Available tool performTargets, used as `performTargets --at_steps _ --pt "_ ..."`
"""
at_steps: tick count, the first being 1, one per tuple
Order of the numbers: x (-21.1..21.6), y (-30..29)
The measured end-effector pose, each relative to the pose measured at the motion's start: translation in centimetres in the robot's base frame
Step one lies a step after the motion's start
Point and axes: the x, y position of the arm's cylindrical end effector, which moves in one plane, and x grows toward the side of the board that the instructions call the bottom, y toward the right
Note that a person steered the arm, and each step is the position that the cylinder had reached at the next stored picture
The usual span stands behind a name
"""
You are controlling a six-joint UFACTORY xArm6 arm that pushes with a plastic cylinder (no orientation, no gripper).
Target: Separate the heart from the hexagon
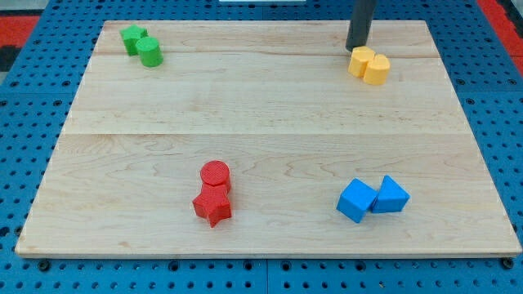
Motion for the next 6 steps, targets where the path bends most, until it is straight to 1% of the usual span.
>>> performTargets --at_steps 1,2,3,4,5,6 --pt "2.0 0.2" --pt "2.6 1.1" --pt "-1.3 7.4" --pt "2.1 7.7" --pt "5.5 4.5" --pt "11.0 4.0"
